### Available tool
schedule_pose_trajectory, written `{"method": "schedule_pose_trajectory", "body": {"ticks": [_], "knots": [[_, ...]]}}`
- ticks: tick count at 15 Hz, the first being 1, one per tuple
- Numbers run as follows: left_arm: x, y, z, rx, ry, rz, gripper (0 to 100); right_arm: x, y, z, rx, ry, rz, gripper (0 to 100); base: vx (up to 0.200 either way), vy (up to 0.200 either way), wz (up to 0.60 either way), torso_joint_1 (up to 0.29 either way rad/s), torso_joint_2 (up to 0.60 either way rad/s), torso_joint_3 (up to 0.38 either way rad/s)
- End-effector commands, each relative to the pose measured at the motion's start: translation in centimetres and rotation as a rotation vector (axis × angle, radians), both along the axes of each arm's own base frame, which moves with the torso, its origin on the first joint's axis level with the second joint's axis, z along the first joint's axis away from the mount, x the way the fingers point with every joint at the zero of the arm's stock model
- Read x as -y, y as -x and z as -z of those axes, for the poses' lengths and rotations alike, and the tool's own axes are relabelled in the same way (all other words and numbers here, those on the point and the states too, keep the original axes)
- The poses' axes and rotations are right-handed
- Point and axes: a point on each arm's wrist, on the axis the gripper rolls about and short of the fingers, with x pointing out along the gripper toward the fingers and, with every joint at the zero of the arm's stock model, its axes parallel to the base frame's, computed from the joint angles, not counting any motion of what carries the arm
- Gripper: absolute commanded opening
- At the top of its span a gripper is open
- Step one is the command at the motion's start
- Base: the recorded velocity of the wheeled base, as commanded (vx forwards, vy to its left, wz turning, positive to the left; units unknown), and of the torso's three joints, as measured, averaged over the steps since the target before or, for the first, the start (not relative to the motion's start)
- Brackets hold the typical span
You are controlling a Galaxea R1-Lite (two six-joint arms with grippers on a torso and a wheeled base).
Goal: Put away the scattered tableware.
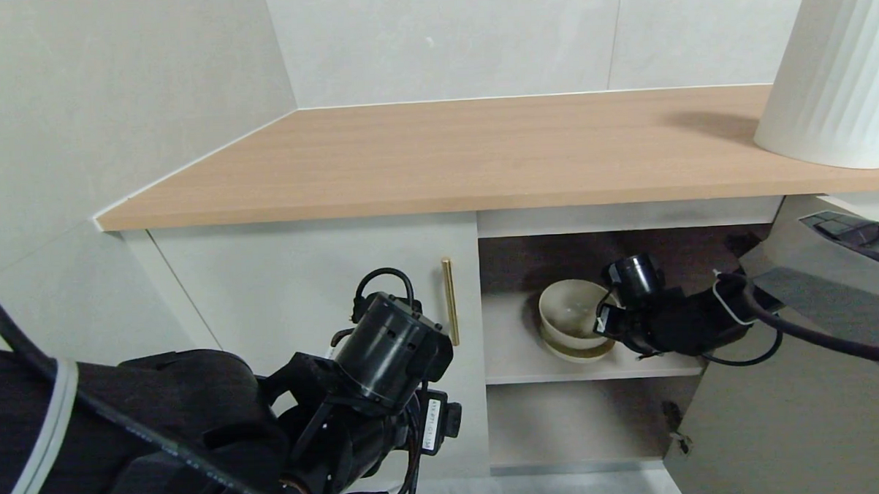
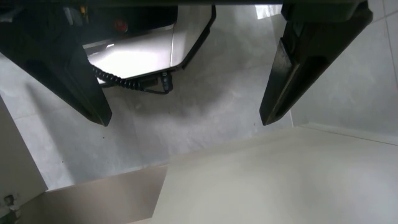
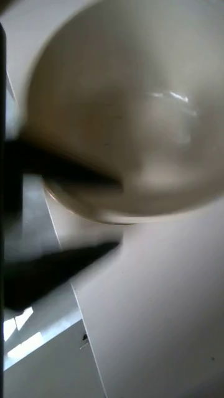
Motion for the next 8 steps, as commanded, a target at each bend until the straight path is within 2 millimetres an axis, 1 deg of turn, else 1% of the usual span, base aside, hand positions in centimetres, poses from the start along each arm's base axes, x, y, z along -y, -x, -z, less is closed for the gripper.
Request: {"method": "schedule_pose_trajectory", "body": {"ticks": [1, 4, 5, 6, 8], "knots": [[0.0, 0.0, 0.0, 0.001, 0.001, 0.000, 100, -0.1, 0.1, 0.0, -0.002, 0.000, -0.004, 100, 0.000, 0.000, 0.00, 0.000, 0.00, 0.000], [0.0, 0.0, 0.0, 0.001, 0.001, 0.000, 100, -0.2, 0.4, -0.2, -0.002, 0.000, -0.009, 100, 0.000, 0.000, 0.00, 0.000, 0.00, 0.000], [0.0, 0.0, -0.1, 0.002, 0.003, -0.002, 100, -0.2, 0.6, -0.6, -0.001, -0.002, -0.013, 100, 0.000, 0.000, 0.00, 0.000, 0.00, 0.000], [-0.1, 0.0, -0.2, 0.005, 0.006, -0.005, 100, -0.2, 1.2, -1.3, 0.000, -0.006, -0.027, 100, 0.000, 0.000, 0.00, 0.000, 0.00, 0.000], [-0.8, 0.4, -1.3, 0.026, 0.029, -0.009, 100, -0.6, 3.6, -2.6, -0.027, -0.039, -0.114, 100, 0.000, 0.000, 0.00, 0.000, 0.00, 0.000]]}}
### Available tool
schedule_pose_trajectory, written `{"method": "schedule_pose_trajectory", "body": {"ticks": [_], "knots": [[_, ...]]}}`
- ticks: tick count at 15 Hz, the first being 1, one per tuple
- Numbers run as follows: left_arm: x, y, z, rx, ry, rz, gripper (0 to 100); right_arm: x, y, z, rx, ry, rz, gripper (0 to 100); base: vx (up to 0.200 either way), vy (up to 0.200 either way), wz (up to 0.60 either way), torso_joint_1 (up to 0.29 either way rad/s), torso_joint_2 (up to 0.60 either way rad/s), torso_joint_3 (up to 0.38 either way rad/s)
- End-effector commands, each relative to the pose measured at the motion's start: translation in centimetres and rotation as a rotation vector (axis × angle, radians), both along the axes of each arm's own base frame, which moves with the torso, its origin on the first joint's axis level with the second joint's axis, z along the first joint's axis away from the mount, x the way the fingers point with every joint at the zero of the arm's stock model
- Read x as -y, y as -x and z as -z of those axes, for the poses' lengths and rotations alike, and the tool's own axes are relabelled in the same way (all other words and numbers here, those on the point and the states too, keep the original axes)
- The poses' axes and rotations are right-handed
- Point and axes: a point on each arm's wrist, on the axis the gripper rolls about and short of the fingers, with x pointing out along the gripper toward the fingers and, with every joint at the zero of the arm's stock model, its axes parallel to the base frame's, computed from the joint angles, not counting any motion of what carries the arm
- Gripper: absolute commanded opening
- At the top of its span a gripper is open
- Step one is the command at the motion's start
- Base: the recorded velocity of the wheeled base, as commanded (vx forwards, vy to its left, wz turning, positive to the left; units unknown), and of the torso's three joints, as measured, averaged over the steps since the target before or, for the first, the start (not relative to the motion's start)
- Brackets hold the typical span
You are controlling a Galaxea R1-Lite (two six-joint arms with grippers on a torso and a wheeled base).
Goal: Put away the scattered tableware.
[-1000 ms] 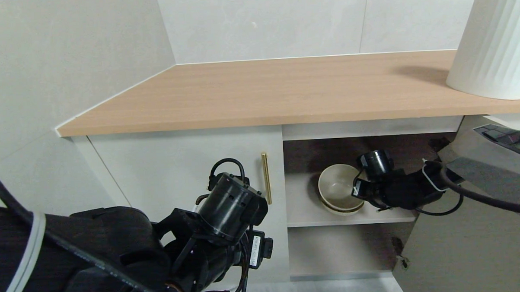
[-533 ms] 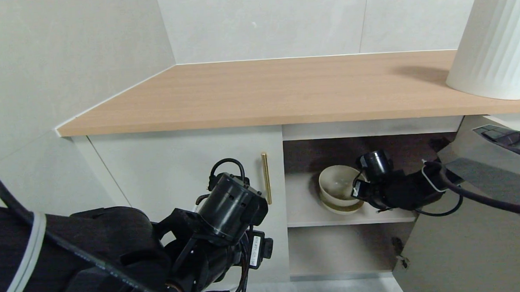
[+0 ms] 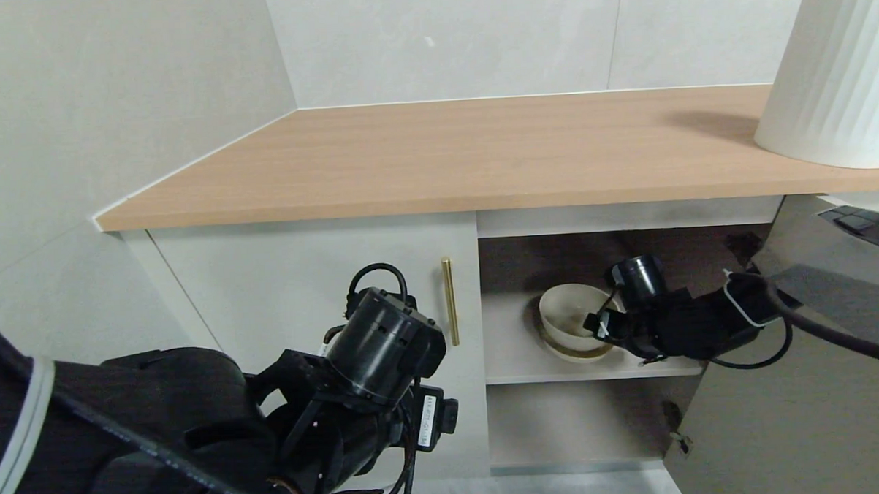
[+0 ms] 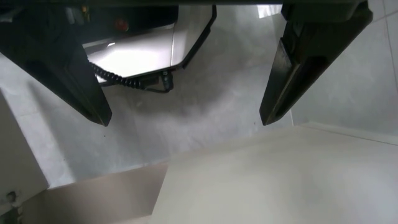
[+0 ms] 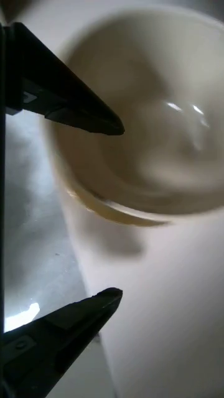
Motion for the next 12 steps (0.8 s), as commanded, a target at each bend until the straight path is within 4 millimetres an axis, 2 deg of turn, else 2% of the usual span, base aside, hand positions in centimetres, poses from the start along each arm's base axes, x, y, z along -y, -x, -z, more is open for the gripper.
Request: {"method": "schedule_pose_trajectory", "body": {"ticks": [1, 3, 4, 5, 6, 8, 12], "knots": [[-0.9, 0.6, -1.5, 0.032, 0.035, -0.006, 100, -0.5, 3.5, -2.7, -0.010, -0.040, -0.126, 100, 0.000, 0.000, 0.00, 0.000, 0.00, 0.000], [-2.2, 1.2, -2.8, 0.063, 0.060, -0.019, 100, -0.7, 6.6, -4.2, -0.018, -0.026, -0.230, 100, 0.000, 0.000, 0.00, 0.000, 0.00, 0.000], [-2.5, 1.3, -3.1, 0.069, 0.064, -0.021, 100, -0.7, 7.3, -4.4, -0.021, -0.017, -0.247, 100, 0.000, 0.000, 0.00, 0.000, 0.00, 0.000], [-3.5, 1.9, -4.3, 0.091, 0.078, -0.025, 100, -0.4, 10.1, -5.3, -0.022, 0.019, -0.315, 100, 0.000, 0.000, 0.00, 0.000, 0.00, 0.000], [-4.4, 2.1, -5.0, 0.107, 0.094, -0.039, 100, -0.4, 12.1, -5.9, -0.019, 0.035, -0.361, 100, 0.000, 0.000, 0.00, 0.000, 0.00, 0.000], [-5.7, 2.4, -6.2, 0.141, 0.115, -0.048, 100, -0.2, 14.7, -7.6, 0.021, 0.035, -0.431, 100, 0.000, 0.000, 0.00, 0.000, 0.00, 0.000], [-7.3, 3.6, -6.1, 0.147, 0.109, -0.049, 100, 0.0, 17.6, -10.5, 0.021, 0.034, -0.493, 100, 0.000, 0.000, 0.00, 0.000, 0.00, 0.000]]}}
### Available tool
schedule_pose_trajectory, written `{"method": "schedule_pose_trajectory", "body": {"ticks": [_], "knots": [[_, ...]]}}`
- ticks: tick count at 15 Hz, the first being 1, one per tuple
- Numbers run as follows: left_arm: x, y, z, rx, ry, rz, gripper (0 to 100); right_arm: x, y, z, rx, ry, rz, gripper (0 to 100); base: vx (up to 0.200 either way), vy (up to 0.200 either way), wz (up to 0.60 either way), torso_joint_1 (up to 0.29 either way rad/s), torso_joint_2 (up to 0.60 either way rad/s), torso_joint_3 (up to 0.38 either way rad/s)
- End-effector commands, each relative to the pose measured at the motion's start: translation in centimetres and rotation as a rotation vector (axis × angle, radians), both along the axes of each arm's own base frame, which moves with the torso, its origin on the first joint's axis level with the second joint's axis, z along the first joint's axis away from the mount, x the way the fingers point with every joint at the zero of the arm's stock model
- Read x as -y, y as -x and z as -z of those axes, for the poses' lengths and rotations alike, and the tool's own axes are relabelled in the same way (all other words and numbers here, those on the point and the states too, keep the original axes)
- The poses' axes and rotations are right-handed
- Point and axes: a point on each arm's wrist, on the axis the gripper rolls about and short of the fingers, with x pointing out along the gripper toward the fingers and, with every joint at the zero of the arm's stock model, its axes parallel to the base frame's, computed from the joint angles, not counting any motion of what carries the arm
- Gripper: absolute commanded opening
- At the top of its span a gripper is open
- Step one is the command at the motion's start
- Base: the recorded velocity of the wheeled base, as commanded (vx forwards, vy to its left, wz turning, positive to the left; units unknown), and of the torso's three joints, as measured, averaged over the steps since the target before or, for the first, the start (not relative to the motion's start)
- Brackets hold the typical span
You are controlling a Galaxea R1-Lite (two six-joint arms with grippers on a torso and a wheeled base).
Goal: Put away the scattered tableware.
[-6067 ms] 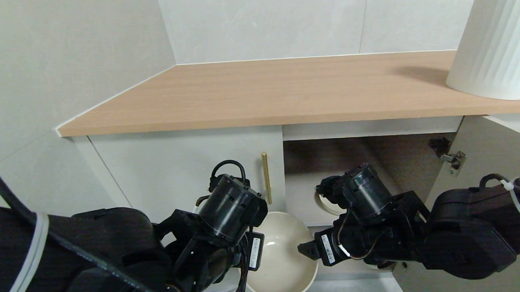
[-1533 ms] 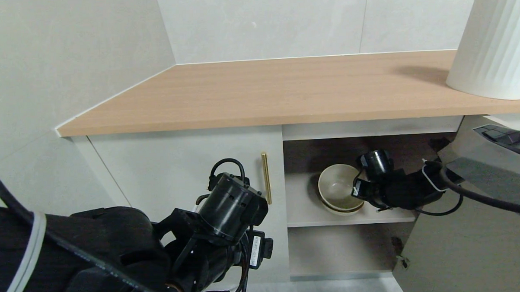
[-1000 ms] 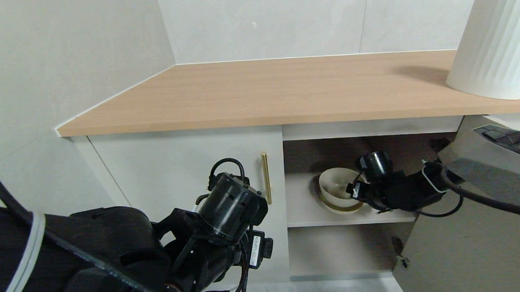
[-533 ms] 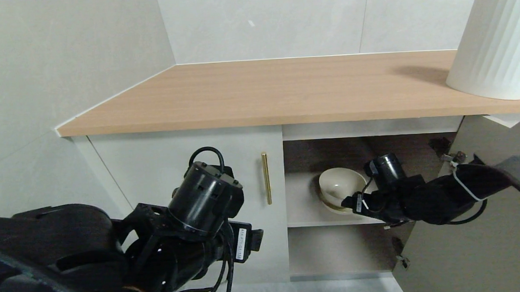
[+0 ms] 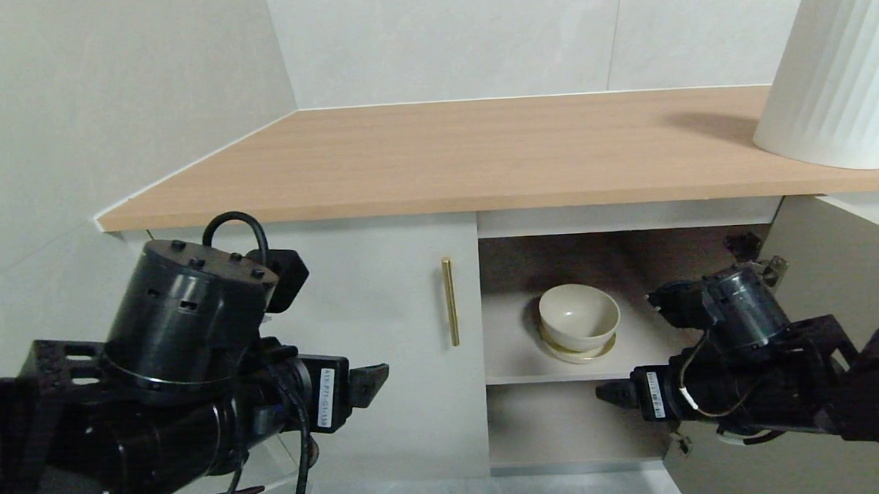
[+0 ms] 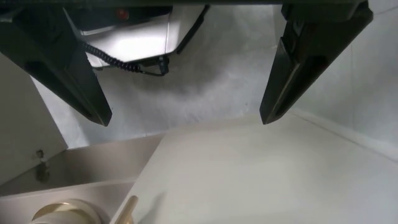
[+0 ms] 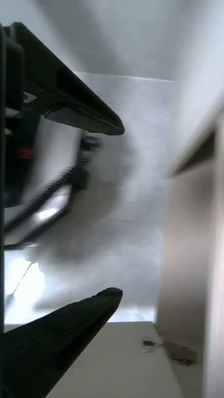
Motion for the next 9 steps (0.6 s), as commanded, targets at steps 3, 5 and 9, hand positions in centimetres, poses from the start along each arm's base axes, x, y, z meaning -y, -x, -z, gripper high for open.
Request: {"method": "schedule_pose_trajectory", "body": {"ticks": [3, 5, 9], "knots": [[-1.2, 1.1, -0.3, 0.013, 0.017, 0.006, 100, 1.0, 2.7, -3.3, 0.069, -0.026, -0.041, 100, 0.000, 0.000, 0.00, 0.000, 0.00, 0.000], [-1.2, 1.1, 0.1, 0.005, 0.008, 0.008, 100, 1.2, 3.1, -3.5, 0.060, -0.021, -0.043, 100, 0.000, 0.000, 0.00, 0.000, 0.00, 0.000], [-1.2, 1.0, 0.3, -0.002, 0.002, 0.008, 100, 1.4, 4.0, -4.3, 0.070, -0.025, -0.058, 100, -0.050, 0.000, 0.00, 0.001, 0.00, 0.002]]}}
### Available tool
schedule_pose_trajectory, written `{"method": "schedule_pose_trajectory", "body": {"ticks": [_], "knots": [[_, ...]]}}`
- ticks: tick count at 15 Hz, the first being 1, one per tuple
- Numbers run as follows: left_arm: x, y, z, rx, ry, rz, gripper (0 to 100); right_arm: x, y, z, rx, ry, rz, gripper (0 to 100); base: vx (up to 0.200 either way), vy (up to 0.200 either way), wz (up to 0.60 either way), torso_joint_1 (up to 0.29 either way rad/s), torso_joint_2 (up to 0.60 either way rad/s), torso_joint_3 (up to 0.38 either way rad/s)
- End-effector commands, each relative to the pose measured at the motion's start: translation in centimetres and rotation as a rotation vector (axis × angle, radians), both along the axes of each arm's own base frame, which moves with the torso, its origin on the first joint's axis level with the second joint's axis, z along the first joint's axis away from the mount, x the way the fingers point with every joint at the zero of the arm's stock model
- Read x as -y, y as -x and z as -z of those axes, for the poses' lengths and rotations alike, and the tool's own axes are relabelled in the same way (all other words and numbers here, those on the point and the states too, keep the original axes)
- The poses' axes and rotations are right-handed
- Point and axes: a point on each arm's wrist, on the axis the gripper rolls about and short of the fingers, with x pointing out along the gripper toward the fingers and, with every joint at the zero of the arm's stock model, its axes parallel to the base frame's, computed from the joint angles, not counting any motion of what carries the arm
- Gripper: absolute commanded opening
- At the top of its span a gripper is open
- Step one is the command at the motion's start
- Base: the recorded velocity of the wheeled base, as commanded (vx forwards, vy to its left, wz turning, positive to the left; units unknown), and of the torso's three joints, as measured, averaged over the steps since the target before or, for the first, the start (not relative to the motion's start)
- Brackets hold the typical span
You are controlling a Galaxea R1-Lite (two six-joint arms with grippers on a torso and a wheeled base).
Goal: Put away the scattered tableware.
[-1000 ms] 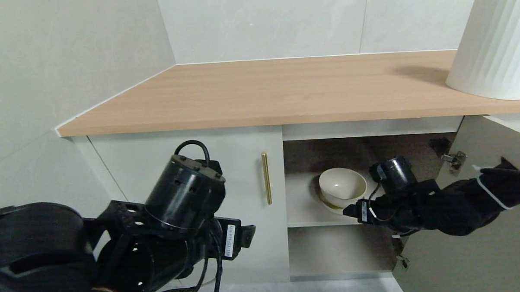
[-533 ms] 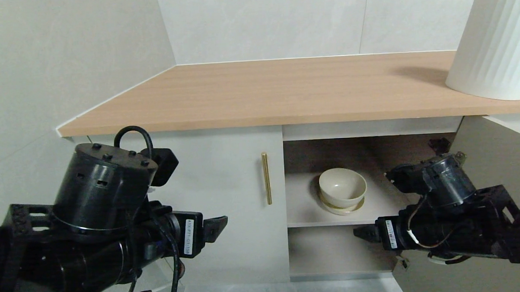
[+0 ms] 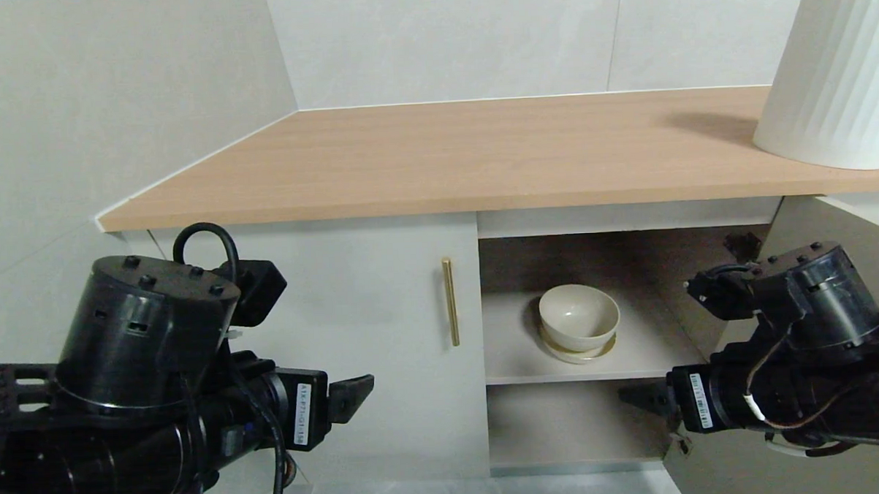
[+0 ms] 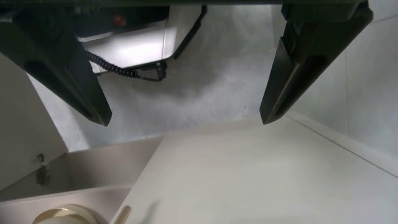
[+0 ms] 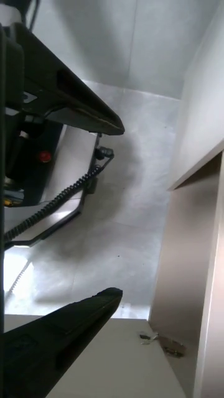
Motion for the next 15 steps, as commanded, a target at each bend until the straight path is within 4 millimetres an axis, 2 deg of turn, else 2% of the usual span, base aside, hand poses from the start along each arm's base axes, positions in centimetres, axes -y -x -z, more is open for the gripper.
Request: {"method": "schedule_pose_trajectory", "body": {"ticks": [1, 15], "knots": [[0.08, -0.09, 0.15, -0.005, -0.004, -0.002, 100, 0.21, 0.57, -0.86, 0.024, -0.016, -0.007, 100, -0.200, 0.000, 0.00, -0.002, 0.01, 0.002], [0.52, -0.57, 0.96, -0.033, -0.024, -0.004, 100, 0.59, 1.08, -0.98, 0.030, 0.023, -0.024, 100, -0.200, 0.000, 0.00, 0.002, 0.00, 0.005]]}}
